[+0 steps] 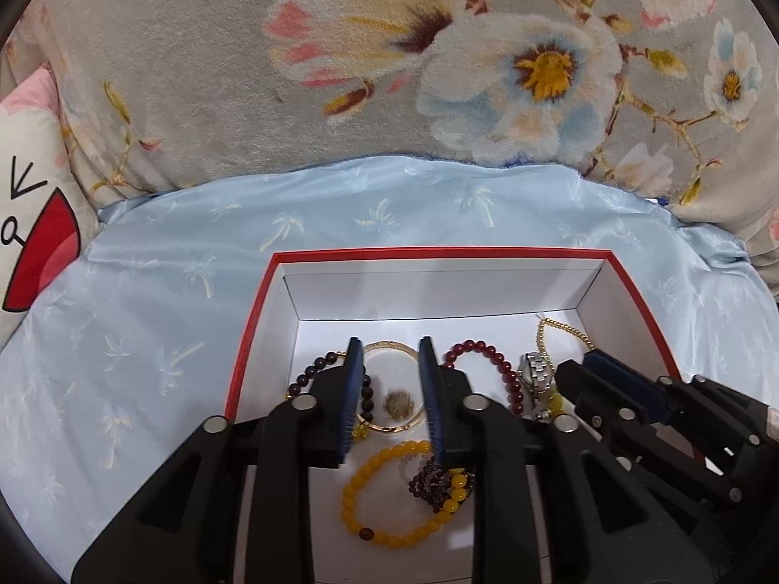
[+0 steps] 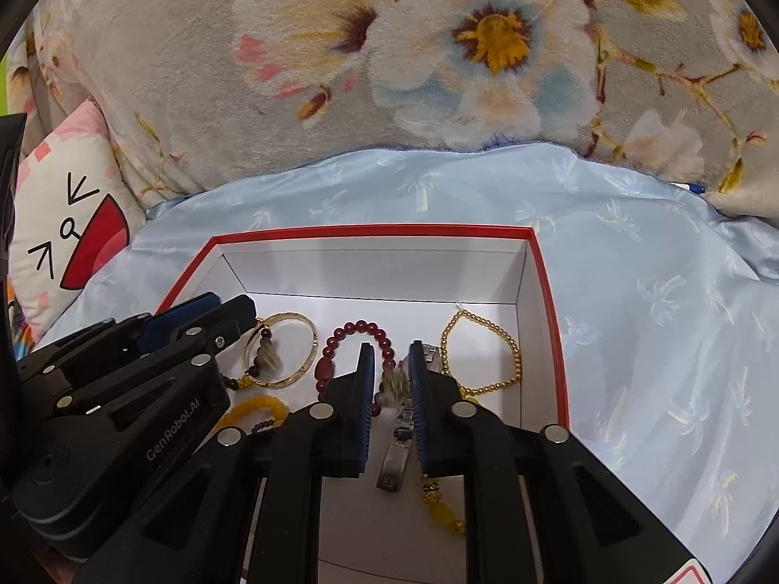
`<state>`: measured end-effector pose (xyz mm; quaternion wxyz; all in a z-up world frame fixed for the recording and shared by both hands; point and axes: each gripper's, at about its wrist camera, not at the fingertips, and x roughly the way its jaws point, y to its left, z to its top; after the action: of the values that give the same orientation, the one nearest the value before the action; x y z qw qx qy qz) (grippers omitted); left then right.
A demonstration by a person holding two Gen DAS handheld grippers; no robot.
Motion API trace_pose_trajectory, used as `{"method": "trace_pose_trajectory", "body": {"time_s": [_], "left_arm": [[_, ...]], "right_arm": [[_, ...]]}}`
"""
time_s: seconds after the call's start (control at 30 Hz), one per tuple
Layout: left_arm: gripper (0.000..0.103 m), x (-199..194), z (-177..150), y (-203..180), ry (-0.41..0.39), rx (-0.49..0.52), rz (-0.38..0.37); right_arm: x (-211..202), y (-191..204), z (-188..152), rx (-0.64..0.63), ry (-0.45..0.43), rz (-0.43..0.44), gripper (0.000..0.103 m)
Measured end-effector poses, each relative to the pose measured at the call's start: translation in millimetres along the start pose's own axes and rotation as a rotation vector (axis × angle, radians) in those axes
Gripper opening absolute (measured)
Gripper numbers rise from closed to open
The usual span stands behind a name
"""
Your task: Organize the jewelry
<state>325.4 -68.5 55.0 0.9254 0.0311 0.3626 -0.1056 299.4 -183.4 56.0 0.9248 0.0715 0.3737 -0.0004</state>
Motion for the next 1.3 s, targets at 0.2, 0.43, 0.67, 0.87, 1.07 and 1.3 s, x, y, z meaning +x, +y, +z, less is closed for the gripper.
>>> {"method": "trace_pose_trajectory", "body": {"time_s": [0.2,0.43,0.67,0.87,1.07,1.3], "left_arm": [[0.038,-5.7,-1.6,5.1,-0.004,-0.03,0.013],[0.038,-20.8,-5.7,4.1,-0.017,-0.025,0.029],[0.038,-38.3,-13.5,3.5,-0.023,-0.03,0.029],[0.038,-53.5,-25.2,1.0,-0.021,-0.033,0.026],[0.038,-65.2,-35.2,-1.6,-0.019,-0.034,0.025],[0.054,-72.6,-51.1,-2.6,-0.017,-0.034,0.063]], "right_arm": [[-10.9,-2.6,-2.3,0.005,-0.029,-0.041,0.039],[-26.9,-1.3,-7.0,0.009,-0.05,-0.07,0.046],[-45.1,-0.7,-18.0,0.029,-0.064,-0.085,0.052],[-59.7,0.5,-31.7,0.04,-0.064,-0.09,0.053],[-71.4,0.5,-44.1,0.05,-0.064,-0.094,0.053],[-80.4,-4.0,-59.3,0.068,-0.063,-0.119,0.063]]}}
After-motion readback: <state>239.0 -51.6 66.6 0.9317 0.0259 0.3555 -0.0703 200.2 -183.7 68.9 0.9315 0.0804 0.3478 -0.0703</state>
